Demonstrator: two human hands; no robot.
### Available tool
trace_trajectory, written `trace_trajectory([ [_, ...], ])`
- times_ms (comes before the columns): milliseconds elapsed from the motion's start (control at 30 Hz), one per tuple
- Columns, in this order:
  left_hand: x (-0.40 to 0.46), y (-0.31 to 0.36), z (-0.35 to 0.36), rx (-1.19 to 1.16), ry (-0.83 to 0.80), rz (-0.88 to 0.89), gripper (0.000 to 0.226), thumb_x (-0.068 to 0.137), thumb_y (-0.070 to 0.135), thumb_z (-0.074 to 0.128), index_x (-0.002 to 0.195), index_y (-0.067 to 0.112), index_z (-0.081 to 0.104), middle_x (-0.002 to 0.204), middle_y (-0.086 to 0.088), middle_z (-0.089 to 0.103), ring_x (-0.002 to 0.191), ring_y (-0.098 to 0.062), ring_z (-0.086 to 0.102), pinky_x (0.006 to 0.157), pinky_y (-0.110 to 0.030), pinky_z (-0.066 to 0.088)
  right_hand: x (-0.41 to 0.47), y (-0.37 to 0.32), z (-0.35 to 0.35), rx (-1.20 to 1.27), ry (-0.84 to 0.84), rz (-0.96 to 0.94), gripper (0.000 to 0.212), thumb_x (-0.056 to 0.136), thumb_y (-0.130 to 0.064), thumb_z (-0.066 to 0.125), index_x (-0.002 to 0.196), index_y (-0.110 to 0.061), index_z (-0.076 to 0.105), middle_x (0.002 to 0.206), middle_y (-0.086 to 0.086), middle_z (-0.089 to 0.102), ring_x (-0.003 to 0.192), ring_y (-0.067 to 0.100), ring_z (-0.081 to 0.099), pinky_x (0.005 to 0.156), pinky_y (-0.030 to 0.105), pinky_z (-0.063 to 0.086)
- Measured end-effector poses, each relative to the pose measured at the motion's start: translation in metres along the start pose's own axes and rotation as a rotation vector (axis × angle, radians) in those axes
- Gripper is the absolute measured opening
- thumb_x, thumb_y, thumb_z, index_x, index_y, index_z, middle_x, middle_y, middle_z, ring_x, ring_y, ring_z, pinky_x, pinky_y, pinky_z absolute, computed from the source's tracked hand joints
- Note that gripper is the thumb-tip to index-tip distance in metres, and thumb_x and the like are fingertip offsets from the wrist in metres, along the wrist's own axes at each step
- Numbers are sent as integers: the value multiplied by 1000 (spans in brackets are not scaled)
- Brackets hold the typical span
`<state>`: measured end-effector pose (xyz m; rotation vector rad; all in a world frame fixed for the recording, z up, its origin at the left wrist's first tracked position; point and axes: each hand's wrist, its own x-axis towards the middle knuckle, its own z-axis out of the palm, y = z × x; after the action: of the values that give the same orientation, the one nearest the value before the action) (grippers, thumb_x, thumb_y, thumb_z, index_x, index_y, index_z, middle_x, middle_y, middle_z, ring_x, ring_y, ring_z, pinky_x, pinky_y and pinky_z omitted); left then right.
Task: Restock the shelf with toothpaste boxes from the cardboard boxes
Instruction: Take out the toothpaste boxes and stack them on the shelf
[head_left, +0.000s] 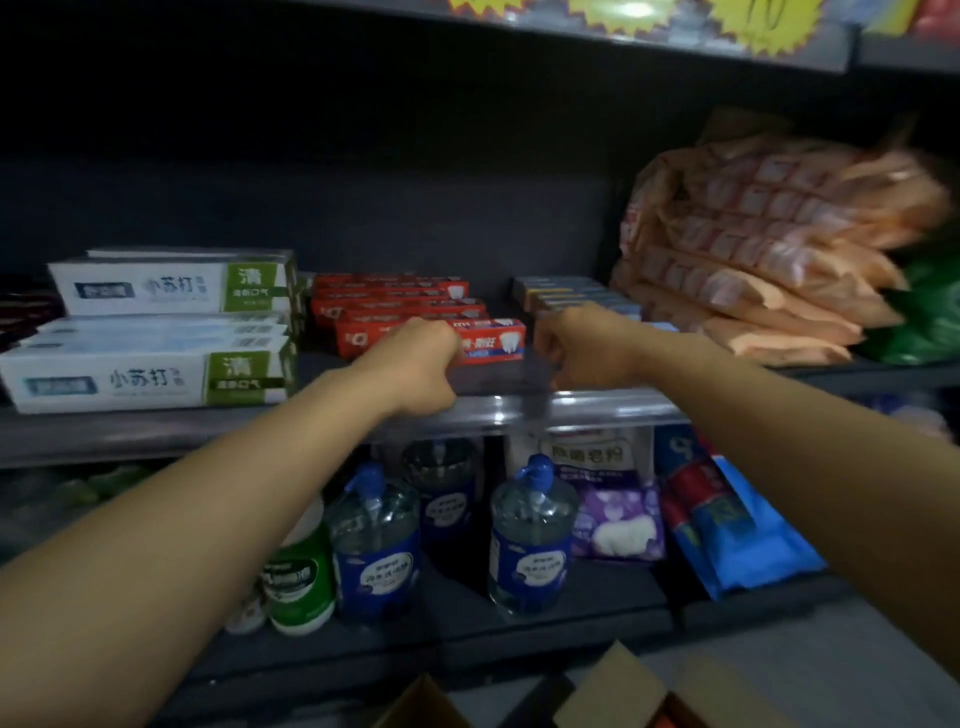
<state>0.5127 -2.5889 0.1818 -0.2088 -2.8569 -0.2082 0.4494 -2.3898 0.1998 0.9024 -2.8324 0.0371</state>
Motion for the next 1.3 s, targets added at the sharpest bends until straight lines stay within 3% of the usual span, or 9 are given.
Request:
trace_trajectory([
  [67,-7,18,17,14,-38,81,28,75,11,66,103,8,67,105,-10,66,94,-28,62,79,-37,54,-25,1,12,-42,-14,6,32,76,-16,69,106,-11,57,99,6,61,94,26,56,71,27,37],
  [167,-20,47,49,40,-135,186,28,78,15,66,105,9,64,107,-10,63,98,-30,60,70,-31,47,-70,6,40,-59,-65,42,38,77,-21,68,112,-14,55,111,10,62,102,30,57,81,32,47],
  [433,-58,101,162,-16,-320,401,8,74,8,59,79,11,54,83,-5,52,75,-26,55,61,-36,48,-189,23,141,-22,-242,210,41,76,-23,65,114,-18,49,119,4,53,110,27,54,79,32,41],
  [533,-73,121,211,-51,-418,466,22,76,14,62,98,14,60,103,-7,58,97,-28,58,76,-38,52,-229,28,181,42,-311,255,42,78,-27,65,115,-16,50,121,5,53,111,27,54,85,35,46],
  [600,-84,135,241,-68,-472,502,23,76,16,61,99,16,60,106,-6,58,100,-28,59,79,-39,53,-254,31,202,91,-340,294,38,84,-32,60,117,-16,51,120,6,54,111,27,55,87,36,47],
  [700,-99,155,281,-101,-551,519,21,77,16,60,98,16,61,104,-2,59,95,-23,59,77,-39,54,-285,39,235,68,-426,332,36,86,-27,60,120,-18,51,117,6,55,106,25,56,82,31,43],
  [867,-108,173,329,-144,-587,523,6,83,21,63,84,15,63,86,3,59,74,-13,57,58,-30,50,-317,69,287,120,-535,514,44,83,-36,67,120,-19,52,115,2,60,105,21,58,78,27,42],
  [1100,-108,178,363,-205,-708,474,15,82,19,66,97,22,64,98,2,64,87,-14,63,76,-35,57,-336,90,337,216,-749,627,42,82,-33,68,118,-15,56,118,8,62,103,25,59,81,30,46],
  [1300,-106,183,364,-223,-731,463,16,84,18,66,99,21,63,98,4,63,85,-11,62,74,-28,56,-342,98,340,314,-814,638,38,85,-35,68,117,-16,62,116,4,64,100,20,61,84,31,48],
])
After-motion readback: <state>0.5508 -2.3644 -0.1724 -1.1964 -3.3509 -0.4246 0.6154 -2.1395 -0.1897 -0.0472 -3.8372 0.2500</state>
